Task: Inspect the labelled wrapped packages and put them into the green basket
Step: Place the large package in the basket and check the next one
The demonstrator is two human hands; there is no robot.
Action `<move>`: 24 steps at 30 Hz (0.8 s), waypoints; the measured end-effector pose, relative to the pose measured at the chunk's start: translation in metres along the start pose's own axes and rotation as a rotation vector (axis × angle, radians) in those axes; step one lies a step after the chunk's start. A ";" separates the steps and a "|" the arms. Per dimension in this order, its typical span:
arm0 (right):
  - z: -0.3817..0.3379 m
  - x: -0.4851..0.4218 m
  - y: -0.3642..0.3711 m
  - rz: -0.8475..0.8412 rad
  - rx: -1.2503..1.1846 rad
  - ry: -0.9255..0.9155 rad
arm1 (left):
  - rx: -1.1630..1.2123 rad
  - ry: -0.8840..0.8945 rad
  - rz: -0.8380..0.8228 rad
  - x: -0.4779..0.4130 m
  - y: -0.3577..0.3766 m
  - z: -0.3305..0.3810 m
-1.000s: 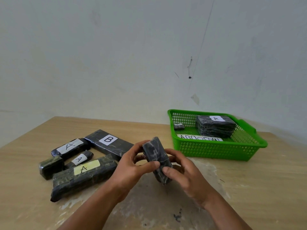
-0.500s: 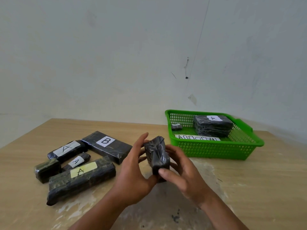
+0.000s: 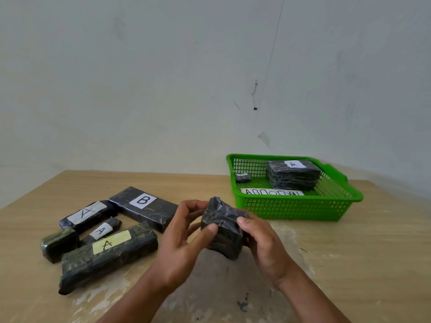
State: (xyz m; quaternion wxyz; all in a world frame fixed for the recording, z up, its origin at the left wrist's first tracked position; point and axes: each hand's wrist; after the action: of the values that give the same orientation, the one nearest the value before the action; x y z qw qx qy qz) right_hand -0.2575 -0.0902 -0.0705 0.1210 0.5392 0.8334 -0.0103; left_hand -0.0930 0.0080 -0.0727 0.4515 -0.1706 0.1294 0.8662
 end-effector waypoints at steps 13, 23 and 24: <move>-0.005 0.003 0.005 -0.004 -0.069 0.078 | 0.066 -0.171 0.004 0.004 0.010 0.010; -0.008 0.012 0.013 -0.124 -0.180 0.032 | 0.115 -0.196 0.020 0.012 0.020 0.007; -0.008 0.013 0.013 -0.113 -0.151 0.016 | 0.121 -0.200 0.022 0.011 0.020 0.006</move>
State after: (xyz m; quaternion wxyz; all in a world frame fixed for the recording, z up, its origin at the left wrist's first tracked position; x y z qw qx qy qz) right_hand -0.2519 -0.0721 -0.0640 0.1538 0.4808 0.8618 0.0499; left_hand -0.1166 0.0077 -0.0702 0.4623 -0.0543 0.1378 0.8743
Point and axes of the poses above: each hand's wrist, its own x-axis away from the middle knuckle, its own y-axis out of the palm, z = x × y, and after that the axes turned 15 degrees about z, right-handed
